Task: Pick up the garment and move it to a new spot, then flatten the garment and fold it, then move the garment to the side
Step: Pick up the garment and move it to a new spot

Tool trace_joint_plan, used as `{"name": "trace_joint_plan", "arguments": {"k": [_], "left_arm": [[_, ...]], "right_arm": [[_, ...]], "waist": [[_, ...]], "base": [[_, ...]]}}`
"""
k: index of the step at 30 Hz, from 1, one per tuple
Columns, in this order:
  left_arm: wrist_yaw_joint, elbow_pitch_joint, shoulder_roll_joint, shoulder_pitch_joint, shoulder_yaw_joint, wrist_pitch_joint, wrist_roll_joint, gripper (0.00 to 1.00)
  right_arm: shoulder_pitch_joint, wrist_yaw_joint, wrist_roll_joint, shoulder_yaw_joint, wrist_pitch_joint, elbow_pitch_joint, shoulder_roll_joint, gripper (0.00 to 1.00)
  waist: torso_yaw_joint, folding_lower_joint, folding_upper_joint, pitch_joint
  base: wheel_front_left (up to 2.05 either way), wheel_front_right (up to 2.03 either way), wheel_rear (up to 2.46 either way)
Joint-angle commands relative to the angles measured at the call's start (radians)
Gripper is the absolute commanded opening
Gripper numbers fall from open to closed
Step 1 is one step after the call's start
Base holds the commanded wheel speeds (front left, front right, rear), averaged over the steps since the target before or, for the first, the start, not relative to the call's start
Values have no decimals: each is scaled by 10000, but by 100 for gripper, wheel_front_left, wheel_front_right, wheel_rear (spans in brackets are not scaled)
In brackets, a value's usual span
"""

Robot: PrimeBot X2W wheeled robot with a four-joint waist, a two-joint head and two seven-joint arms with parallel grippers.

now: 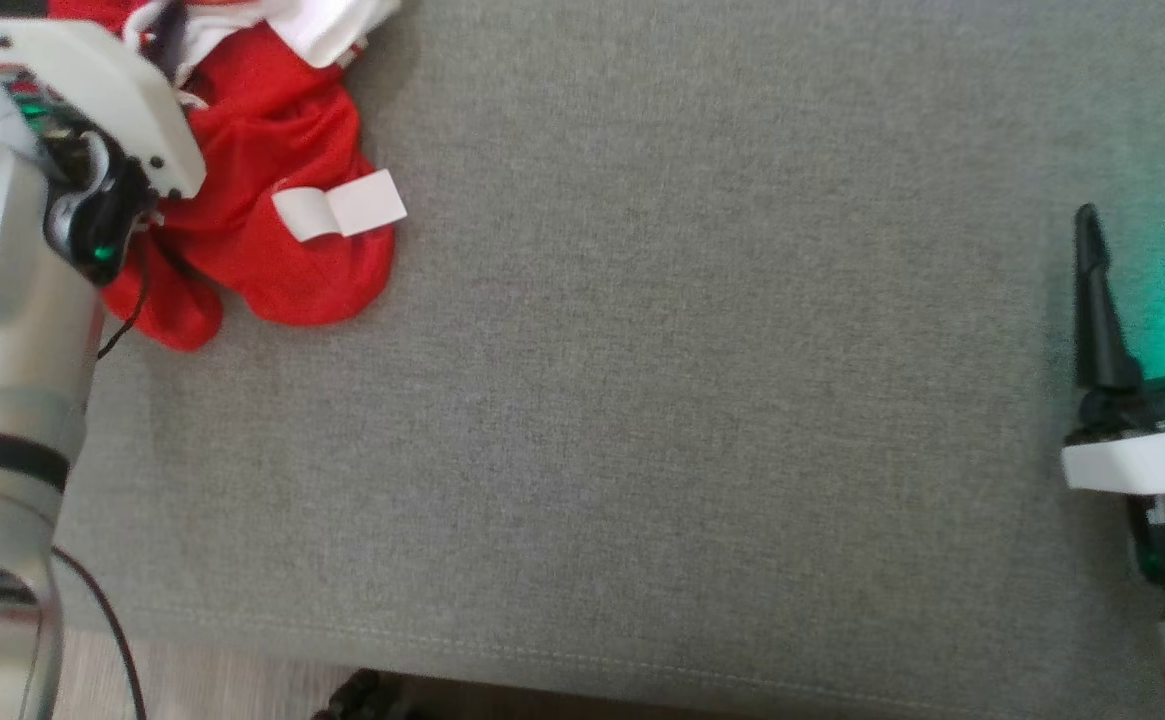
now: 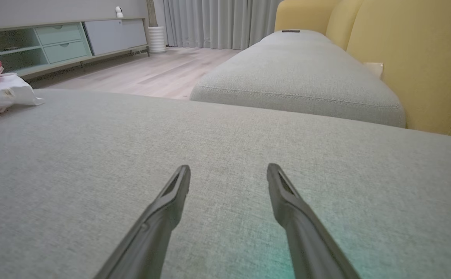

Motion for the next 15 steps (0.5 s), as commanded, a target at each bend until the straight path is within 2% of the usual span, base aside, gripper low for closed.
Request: {"name": "trace_joint_plan", "arguments": {"k": [1,7,15], "left_arm": [[12,-482,738,-244,160,-464,-178,0],[12,-1635,1357,-371,-541,-1660,-641,0],[12,-3360,1804,-624,-1589,-1700,-1023,0]], "right_arm": [[42,44,80,251,-51,-163,45,100],[192,44,179,468,-51,170,652,100],[465,44,293,734,-51,467,1306,100]], "waist": [[-61,-1,1,-465],[-420,-1,1,-1920],[-1232,-1,1,-3478]], "base": [[0,0,0],[0,0,0],[0,0,0]]}}
